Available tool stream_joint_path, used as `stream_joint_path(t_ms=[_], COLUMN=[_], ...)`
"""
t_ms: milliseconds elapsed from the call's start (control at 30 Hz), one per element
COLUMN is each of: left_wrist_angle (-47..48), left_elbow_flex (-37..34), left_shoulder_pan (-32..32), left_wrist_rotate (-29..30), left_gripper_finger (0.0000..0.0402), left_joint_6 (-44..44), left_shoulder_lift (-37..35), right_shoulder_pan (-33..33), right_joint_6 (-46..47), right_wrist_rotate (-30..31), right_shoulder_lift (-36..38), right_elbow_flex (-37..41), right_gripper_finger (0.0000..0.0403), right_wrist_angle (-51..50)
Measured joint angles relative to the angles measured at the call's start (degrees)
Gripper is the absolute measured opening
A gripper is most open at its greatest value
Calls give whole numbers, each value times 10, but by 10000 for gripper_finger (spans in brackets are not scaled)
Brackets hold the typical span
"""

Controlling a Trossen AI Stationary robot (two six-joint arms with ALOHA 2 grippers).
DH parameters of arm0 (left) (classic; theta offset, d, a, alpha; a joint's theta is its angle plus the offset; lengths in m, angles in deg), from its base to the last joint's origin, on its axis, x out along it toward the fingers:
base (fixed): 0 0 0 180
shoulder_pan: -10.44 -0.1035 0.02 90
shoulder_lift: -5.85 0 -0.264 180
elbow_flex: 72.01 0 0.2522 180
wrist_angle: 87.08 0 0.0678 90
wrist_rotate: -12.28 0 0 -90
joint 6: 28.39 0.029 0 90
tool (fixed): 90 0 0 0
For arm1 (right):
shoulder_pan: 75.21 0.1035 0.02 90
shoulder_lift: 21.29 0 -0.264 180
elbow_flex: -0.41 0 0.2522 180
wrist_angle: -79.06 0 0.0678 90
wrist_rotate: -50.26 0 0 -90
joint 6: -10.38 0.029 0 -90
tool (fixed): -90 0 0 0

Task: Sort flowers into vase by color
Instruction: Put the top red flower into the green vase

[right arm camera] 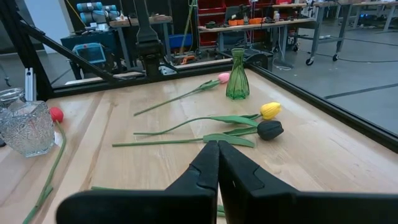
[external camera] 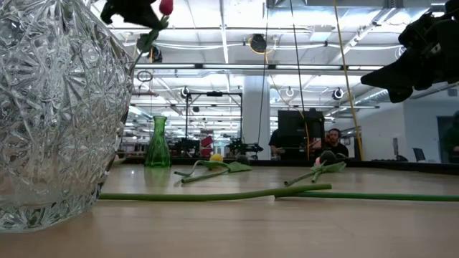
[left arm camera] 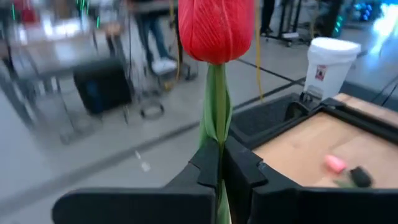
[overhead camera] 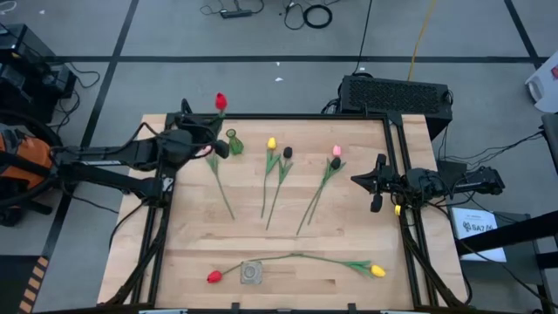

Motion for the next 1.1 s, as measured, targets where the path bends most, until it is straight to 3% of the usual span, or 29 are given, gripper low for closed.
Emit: stream_joint_path(t_ms=[233, 367, 567, 800, 1100], left_wrist_angle=[-93, -173, -313, -486, -515], left_elbow_flex=[0, -15, -92, -173, -207], left_shoulder_pan=[-1, -28, -111, -192, -322], left_wrist_rotate=[-19, -134, -301, -407, -542], left_gripper_finger=[11, 5, 3, 2, 2], left_joint_6=[97, 148, 131, 126, 57], left_shoulder_lift=[-2, -10, -26, -44, -72], right_shoulder_pan=[0, 0, 0, 0, 0], right_joint_6=[0, 0, 0, 0, 0], right_wrist_rotate=[0, 0, 0, 0, 0], right_shoulder_lift=[0, 0, 0, 0, 0], right_elbow_flex=[0, 0, 0, 0, 0], right_gripper_finger=[0, 0, 0, 0, 0], right_wrist_angle=[0, 0, 0, 0, 0])
